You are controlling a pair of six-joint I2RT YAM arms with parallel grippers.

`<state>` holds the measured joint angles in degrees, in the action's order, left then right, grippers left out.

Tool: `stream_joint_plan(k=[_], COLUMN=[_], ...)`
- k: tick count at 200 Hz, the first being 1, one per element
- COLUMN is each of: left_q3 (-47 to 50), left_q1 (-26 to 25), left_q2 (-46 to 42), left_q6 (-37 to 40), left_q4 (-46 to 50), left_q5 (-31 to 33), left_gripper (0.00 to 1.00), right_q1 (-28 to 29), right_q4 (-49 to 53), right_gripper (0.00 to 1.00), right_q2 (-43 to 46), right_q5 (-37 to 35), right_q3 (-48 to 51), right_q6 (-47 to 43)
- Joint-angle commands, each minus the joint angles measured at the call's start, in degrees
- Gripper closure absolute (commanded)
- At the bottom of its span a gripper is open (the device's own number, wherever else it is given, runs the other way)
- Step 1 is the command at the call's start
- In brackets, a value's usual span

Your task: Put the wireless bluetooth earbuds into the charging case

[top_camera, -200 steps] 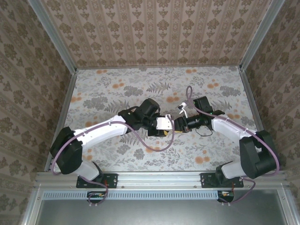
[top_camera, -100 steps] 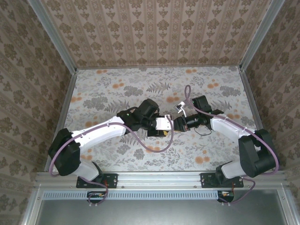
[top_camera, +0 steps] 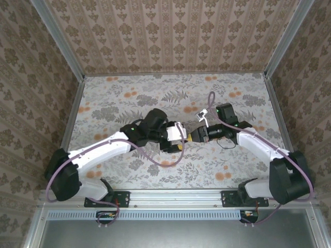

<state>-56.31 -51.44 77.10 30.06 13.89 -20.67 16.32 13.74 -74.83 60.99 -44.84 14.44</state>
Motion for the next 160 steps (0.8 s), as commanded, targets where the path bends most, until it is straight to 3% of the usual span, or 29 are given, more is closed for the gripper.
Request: stream_joint_plan(k=[1,17,57,89,136,160], left_q3=[3.16,5.55,8.42,9.30,6.09,3.72], left_q1=[4.40,7.49,10.72,12.49,12.94,12.47], left_q2=[-4.03,-5.56,-7.56,-6.33,-1.74,0.25], left_q6=[-8.56,-11.80,-14.99,-19.52,-19.64,-15.76], left_q4=[-7.57,-11.46,-17.91,-23.98,-23.18,-19.13], left_q5=[-8.31,-13.76,-20.10,-25.09,-35.76,-39.99], left_gripper=[0.25,0.24,0.25,0.34,0.43,0.48], right_q1=[-1.25,-1.22,-1.21,-1.16,1.07,2.52], right_q4=[-2.00,-3.70,1.43,2.84,7.27,7.42], right_gripper=[0.80,0.80,0.80,0.79,0.83,0.84], right_q2=[4.84,7.53,10.65,10.93,11.75,12.94], right_q5=[-3.65,-4.10,-2.75,-1.33,2.60,2.46], right_q3=[-0.22,0.37,-2.14,-3.57,-4.03,-3.05], right_q6=[-4.80,-8.85,-21.23,-27.24,-42.89,-47.66])
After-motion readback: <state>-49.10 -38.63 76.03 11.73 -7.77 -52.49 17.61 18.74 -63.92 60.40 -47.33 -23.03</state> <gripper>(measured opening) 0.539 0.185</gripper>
